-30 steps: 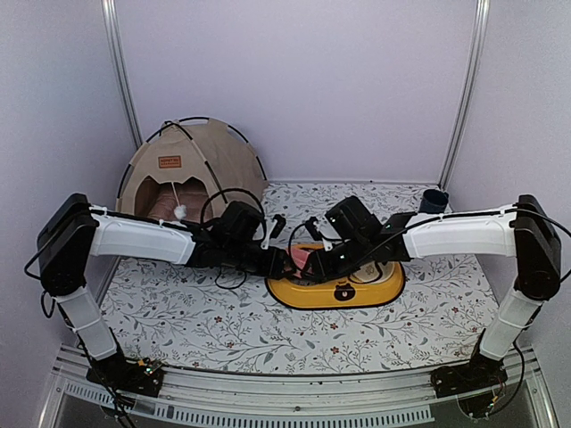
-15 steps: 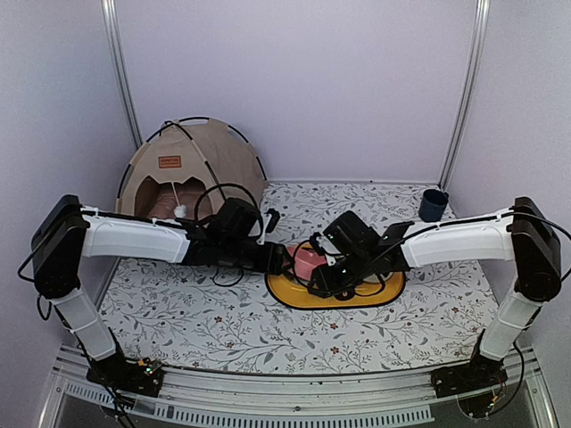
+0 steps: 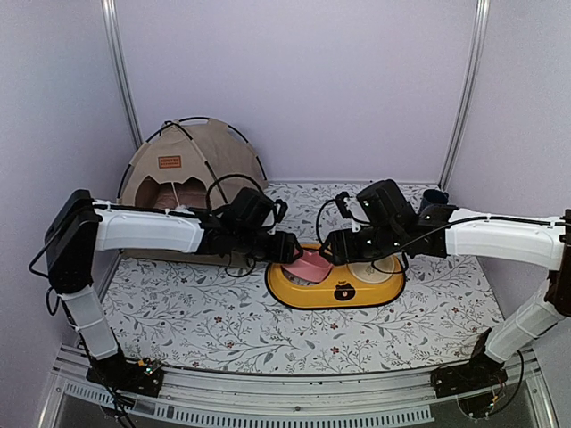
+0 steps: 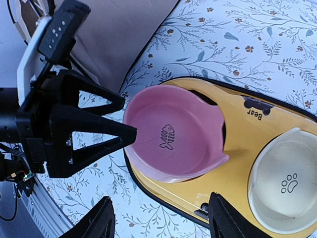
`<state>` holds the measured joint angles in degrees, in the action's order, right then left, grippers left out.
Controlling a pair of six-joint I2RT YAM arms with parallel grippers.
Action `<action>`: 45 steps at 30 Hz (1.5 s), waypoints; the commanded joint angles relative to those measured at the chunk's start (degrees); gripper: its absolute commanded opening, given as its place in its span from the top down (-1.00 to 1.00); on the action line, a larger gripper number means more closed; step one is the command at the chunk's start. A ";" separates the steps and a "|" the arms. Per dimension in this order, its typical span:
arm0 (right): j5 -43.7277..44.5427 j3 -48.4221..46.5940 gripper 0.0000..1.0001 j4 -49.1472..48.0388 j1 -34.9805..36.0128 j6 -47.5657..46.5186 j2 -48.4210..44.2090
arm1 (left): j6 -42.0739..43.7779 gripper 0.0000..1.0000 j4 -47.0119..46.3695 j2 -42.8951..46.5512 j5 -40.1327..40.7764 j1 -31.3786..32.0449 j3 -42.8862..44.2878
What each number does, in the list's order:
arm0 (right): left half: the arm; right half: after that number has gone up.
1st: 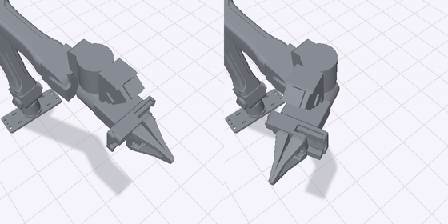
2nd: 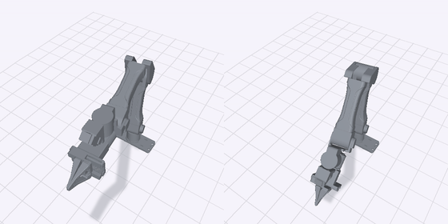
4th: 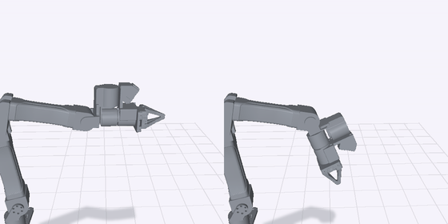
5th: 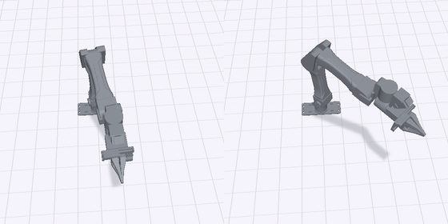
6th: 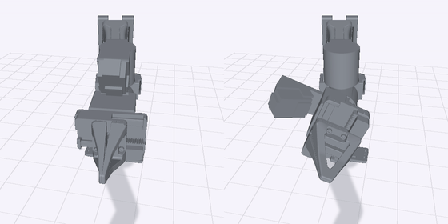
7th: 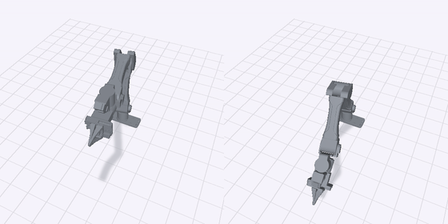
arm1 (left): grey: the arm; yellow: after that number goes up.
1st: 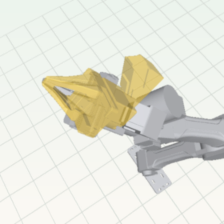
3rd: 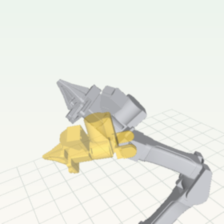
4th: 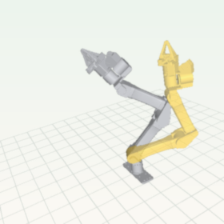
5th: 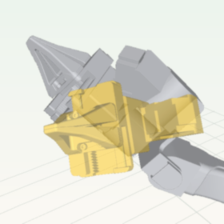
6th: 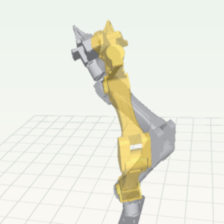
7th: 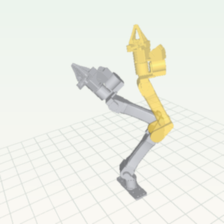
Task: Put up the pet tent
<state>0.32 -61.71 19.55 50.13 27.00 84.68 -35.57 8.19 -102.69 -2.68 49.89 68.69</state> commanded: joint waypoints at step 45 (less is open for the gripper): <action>-16.39 -0.83 0.06 -7.64 -8.48 9.21 17.96 | 1.53 -0.15 12.78 -1.54 0.77 1.97 3.81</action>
<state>-14.87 -61.58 11.97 41.54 34.87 101.36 -34.48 15.00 -102.76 -0.69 51.18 70.19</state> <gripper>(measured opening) 0.495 0.576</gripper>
